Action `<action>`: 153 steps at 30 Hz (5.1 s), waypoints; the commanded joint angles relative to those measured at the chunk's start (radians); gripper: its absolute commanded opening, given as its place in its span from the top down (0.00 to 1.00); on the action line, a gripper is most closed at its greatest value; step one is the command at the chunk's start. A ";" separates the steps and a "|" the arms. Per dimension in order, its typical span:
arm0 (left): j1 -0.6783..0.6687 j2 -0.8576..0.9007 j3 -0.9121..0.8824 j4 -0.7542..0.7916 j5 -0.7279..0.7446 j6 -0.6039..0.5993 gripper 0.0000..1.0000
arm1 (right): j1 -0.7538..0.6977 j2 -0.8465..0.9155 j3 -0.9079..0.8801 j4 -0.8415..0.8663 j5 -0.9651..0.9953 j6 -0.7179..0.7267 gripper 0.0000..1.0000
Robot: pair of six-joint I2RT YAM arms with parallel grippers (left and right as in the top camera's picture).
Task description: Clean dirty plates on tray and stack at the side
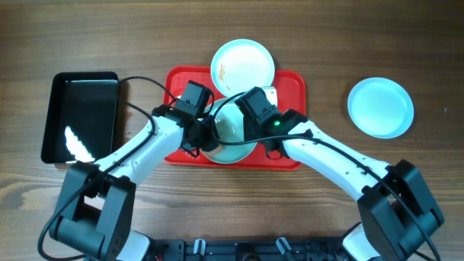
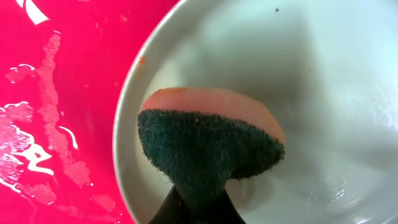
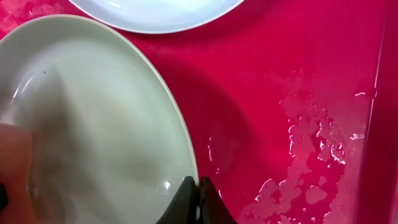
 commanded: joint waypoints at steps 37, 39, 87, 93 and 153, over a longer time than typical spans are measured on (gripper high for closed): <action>0.087 0.082 -0.004 0.034 -0.397 -0.017 0.96 | 0.000 0.013 0.023 -0.016 -0.038 0.005 0.96; 0.106 0.082 -0.003 0.018 -0.404 -0.018 0.96 | 0.000 0.013 0.023 -0.016 -0.037 0.006 0.96; 0.130 -0.203 -0.004 -0.024 -0.287 -0.016 0.96 | 0.003 0.277 0.023 0.266 -0.345 0.059 0.78; 0.130 -0.203 -0.004 -0.031 -0.296 -0.017 0.96 | 0.002 0.250 0.023 0.258 -0.356 0.065 0.71; 0.115 -0.188 -0.005 -0.058 -0.100 -0.016 0.96 | 0.032 0.276 0.023 0.200 -0.114 0.150 0.96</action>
